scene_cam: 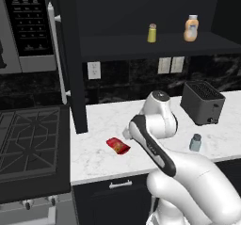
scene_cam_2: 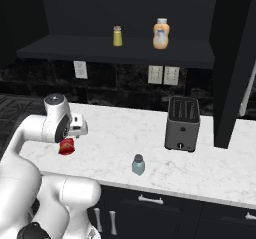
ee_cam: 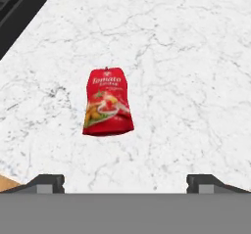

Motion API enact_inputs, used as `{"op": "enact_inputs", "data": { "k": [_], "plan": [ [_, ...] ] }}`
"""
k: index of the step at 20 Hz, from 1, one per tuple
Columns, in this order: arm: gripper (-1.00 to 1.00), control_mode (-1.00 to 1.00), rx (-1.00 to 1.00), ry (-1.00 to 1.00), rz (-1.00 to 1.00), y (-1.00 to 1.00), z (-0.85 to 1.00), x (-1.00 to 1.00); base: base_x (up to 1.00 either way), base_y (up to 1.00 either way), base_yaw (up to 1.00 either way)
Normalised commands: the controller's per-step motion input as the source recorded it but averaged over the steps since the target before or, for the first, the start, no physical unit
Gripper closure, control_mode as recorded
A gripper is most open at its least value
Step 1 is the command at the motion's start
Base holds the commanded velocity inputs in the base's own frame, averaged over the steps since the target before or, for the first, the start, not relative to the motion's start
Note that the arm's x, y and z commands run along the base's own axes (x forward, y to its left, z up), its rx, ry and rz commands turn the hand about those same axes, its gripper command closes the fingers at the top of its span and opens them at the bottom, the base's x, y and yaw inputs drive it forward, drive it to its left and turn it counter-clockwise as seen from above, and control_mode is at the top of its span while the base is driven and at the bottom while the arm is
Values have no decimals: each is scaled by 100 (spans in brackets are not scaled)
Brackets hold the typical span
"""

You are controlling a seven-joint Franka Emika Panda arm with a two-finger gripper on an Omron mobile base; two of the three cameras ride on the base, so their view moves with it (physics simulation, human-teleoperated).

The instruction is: Put the shaker and condiment bottle from the counter next to their counterparts in the cabinet.

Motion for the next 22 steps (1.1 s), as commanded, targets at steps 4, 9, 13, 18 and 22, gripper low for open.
{"op": "enact_inputs", "data": {
  "k": [4, 9, 13, 18, 22],
  "plan": [
    [-100, -100, -3, 12, 1, 51, 0, 27, 0, 0, 0],
    [-100, -100, -4, 8, 0, 38, -20, 39, 0, 0, 0],
    [-100, -100, -2, 4, 0, 13, -24, 33, 0, 0, 0],
    [-100, -100, -3, 0, 0, 0, -21, 5, 0, 0, 0],
    [-100, -100, -2, -1, 1, 1, -29, 0, 0, 0, 0]
  ]
}}
